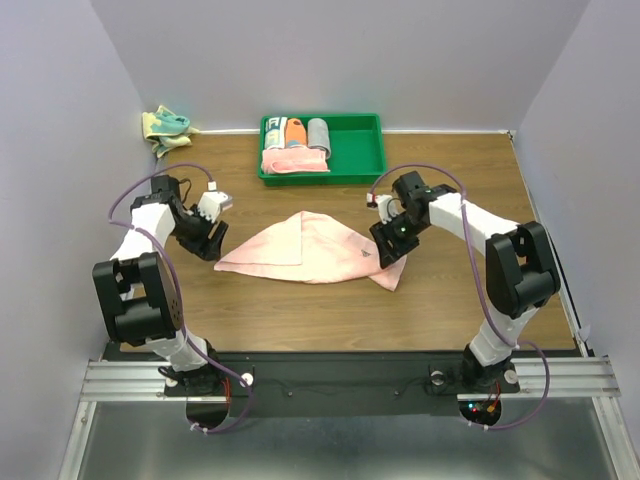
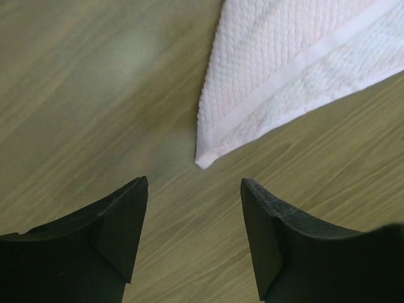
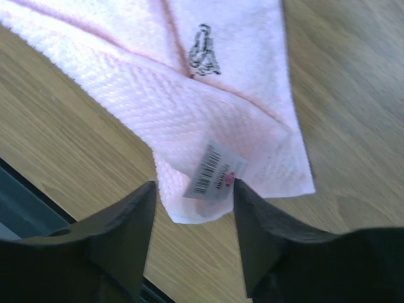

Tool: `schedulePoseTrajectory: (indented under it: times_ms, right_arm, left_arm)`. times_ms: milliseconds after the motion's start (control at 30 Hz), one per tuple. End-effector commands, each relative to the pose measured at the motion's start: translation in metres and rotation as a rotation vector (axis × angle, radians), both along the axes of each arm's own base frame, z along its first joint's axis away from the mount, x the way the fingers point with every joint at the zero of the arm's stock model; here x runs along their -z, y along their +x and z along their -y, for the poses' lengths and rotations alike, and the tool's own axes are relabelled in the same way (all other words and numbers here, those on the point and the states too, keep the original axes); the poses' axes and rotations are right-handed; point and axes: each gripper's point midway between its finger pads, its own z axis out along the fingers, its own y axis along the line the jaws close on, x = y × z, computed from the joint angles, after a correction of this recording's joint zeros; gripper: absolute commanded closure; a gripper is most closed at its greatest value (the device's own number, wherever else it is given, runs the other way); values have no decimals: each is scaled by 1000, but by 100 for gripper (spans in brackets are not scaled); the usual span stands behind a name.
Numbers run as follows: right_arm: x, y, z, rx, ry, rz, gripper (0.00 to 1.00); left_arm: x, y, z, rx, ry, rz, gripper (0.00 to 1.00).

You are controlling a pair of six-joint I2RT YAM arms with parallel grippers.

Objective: Roll the towels
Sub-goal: Flatten the towel

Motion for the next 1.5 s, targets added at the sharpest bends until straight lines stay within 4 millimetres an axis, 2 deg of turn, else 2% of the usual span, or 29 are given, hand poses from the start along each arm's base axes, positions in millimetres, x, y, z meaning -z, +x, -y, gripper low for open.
schedulePoseTrajectory:
  times_ms: [0, 33, 133, 200, 267, 300, 333, 500, 533, 633, 667, 733, 800, 833, 867, 967, 1000, 1100, 1200, 1367, 1467]
  right_arm:
    - [0, 4, -6, -14, -18, 39, 47]
    - [0, 5, -4, -12, -27, 41, 55]
    - [3, 2, -1, -12, -40, 39, 67]
    - [6, -3, 2, -13, -48, 28, 71]
    - [6, -5, 3, -14, -52, 31, 83]
    - [7, -6, 5, -13, -61, 29, 94]
    - [7, -6, 6, -12, -64, 33, 99]
    - [-2, -7, 4, -2, -44, 49, 99]
    - [-4, -8, 3, 0, -36, 49, 99]
    - [-8, -9, 2, 5, -28, 53, 99]
    - [-8, -10, 2, 2, -23, 50, 100]
    - [-7, -13, 0, 3, -10, 36, 100]
    - [-5, -16, -1, 5, -3, 22, 99]
    - [-5, -17, -1, 12, -2, 16, 99]
    - [-5, -16, -1, 12, -1, 17, 100]
    - [-5, -16, -1, 16, -3, 17, 99]
    - [-6, -16, -1, 16, -2, 18, 99]
    - [-6, -15, -2, 19, -2, 18, 99]
    - [-6, -15, -2, 19, -1, 16, 99]
    - [-4, -16, -1, 18, -4, 13, 100]
    - [-4, -17, 0, 18, -9, 14, 99]
  left_arm:
    - [15, -4, -12, 50, 75, -3, 30]
    - [22, -6, -12, 58, 74, -23, 30]
    - [33, -6, -14, 59, 80, -46, 31]
    - [44, -10, -13, 73, 77, -73, 31]
    - [50, -12, -12, 84, 71, -86, 31]
    - [50, -11, -11, 87, 64, -80, 31]
    - [49, -9, -9, 89, 56, -71, 32]
    - [19, 3, 27, 158, 10, 31, 36]
    - [7, 5, 48, 205, 15, 79, 38]
    - [-7, 10, 83, 261, 25, 176, 39]
    - [-12, 11, 107, 289, 9, 207, 39]
    - [-9, 9, 138, 309, -10, 190, 39]
    - [-9, 13, 159, 320, -35, 194, 39]
    - [-2, 13, 167, 323, -36, 177, 40]
    - [-1, 9, 183, 337, -48, 167, 40]
    - [14, 6, 203, 355, -36, 147, 41]
    - [16, 2, 216, 369, -39, 146, 42]
    - [29, -3, 228, 367, -16, 128, 42]
    - [38, -1, 230, 350, 11, 124, 41]
    - [48, 8, 227, 305, 58, 130, 41]
    - [54, 12, 223, 292, 89, 127, 46]
